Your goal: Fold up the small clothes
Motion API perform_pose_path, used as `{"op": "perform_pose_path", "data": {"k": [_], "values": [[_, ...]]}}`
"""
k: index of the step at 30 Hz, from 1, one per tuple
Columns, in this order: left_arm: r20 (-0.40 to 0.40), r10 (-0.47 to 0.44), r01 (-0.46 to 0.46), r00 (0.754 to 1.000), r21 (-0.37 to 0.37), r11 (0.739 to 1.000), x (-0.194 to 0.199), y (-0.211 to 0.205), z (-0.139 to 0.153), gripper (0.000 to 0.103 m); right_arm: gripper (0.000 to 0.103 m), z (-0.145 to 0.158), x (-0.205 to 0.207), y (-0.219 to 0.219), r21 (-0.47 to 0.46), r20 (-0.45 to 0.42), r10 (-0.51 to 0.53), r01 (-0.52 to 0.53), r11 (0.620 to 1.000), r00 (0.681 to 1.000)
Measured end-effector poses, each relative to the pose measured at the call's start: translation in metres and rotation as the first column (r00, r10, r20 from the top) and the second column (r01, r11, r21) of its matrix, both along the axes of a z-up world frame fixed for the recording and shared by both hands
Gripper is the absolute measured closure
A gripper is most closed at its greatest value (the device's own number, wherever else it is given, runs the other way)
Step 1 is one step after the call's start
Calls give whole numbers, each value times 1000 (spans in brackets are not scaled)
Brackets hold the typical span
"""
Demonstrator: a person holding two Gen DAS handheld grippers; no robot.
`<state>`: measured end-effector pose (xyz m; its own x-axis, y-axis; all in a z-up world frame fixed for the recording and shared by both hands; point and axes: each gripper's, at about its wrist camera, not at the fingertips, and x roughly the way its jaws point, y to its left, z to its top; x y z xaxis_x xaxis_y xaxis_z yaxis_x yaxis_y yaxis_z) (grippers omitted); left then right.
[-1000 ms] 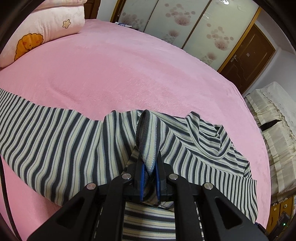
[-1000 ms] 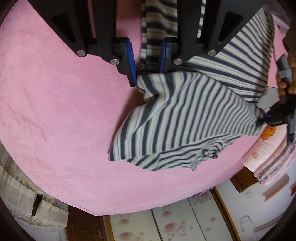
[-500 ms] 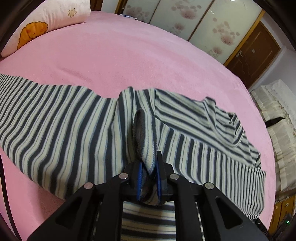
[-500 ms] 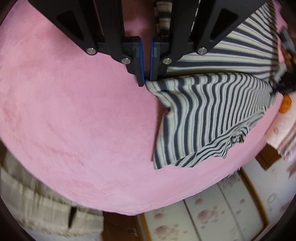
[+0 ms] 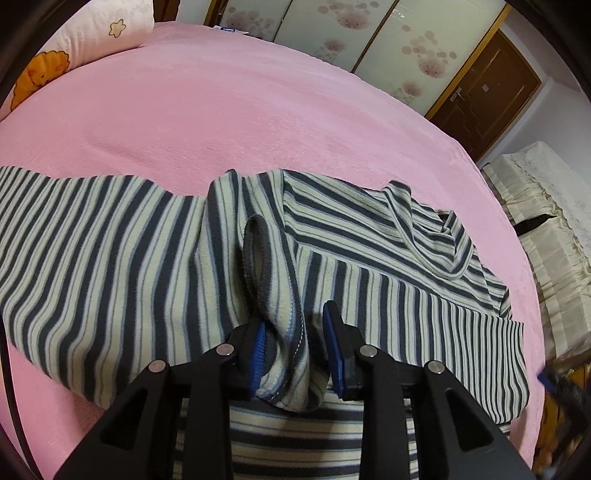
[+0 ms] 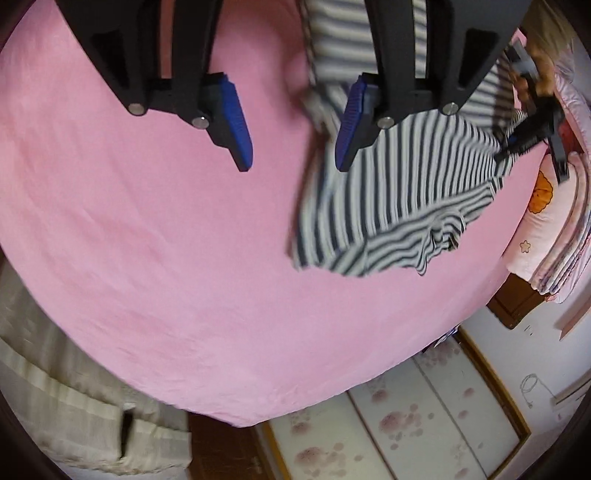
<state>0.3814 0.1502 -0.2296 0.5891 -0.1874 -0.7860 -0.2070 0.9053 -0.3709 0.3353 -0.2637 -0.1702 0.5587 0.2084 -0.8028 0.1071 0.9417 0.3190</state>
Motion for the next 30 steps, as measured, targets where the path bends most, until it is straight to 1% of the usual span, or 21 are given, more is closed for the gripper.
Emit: {"op": "perform_pose_path", "data": {"k": [2, 5, 7, 8, 9, 10, 11, 13, 16, 18, 21, 23, 24, 26, 27, 28, 30], "values": [[0, -10, 10, 1000, 0, 1000, 1, 0, -1, 77, 56, -8, 29, 2, 4, -20, 7, -7, 1000, 1000], [5, -29, 29, 1000, 5, 1000, 4, 0, -2, 77, 56, -22, 59, 3, 18, -61, 4, -3, 1000, 998], [9, -32, 32, 999, 8, 999, 6, 0, -3, 77, 58, -34, 74, 3, 55, -90, 15, -10, 998, 996], [13, -31, 31, 999, 14, 999, 8, 0, -3, 79, 63, -38, 80, 5, 58, -95, 36, -30, 998, 995], [16, -29, 29, 999, 19, 999, 8, 1, -3, 89, 93, -39, 82, 10, 41, -89, 60, -57, 998, 994], [24, -18, 17, 1000, 36, 999, 9, 1, -2, 94, 98, -37, 84, 18, -12, -83, 96, -97, 995, 992], [37, -6, 4, 999, 48, 999, 9, 2, -1, 94, 98, -33, 83, 24, -74, -62, 103, -108, 991, 993], [54, 4, -7, 999, 61, 998, 7, 2, 0, 94, 98, -25, 83, 31, -148, -14, 115, -116, 982, 993], [62, -1, -5, 998, 99, 995, 6, -3, -1, 95, 98, -18, 86, 33, -206, 28, 107, -99, 973, 994], [65, -1, -6, 998, 119, 993, 6, -6, -3, 95, 98, -23, 90, 35, -244, 11, 112, -106, 964, 994], [53, 5, -11, 999, 101, 995, 7, -3, -6, 95, 98, -37, 90, 42, -314, -19, 126, -126, 941, 992], [44, 0, -3, 999, 72, 997, 8, 2, -5, 94, 98, -40, 92, 43, -336, -16, 124, -122, 934, 992], [33, -6, 5, 999, 44, 999, 9, 6, -4, 92, 98, -40, 91, 43, -337, -16, 115, -114, 935, 993], [22, -6, 7, 1000, -5, 1000, 7, 15, 0, 87, 94, -38, 90, 42, -336, -18, 99, -99, 937, 995], [17, -4, 5, 1000, -27, 1000, 6, 19, 1, 79, 85, -35, 88, 41, -328, -21, 87, -89, 940, 996], [15, 2, -1, 1000, -46, 999, 5, 24, 3, 76, 75, -32, 88, 42, -325, -20, 77, -79, 942, 997], [23, 26, -25, 999, -50, 998, -1, 36, 9, 74, 70, -23, 82, 37, -321, 4, 60, -56, 946, 998]]}}
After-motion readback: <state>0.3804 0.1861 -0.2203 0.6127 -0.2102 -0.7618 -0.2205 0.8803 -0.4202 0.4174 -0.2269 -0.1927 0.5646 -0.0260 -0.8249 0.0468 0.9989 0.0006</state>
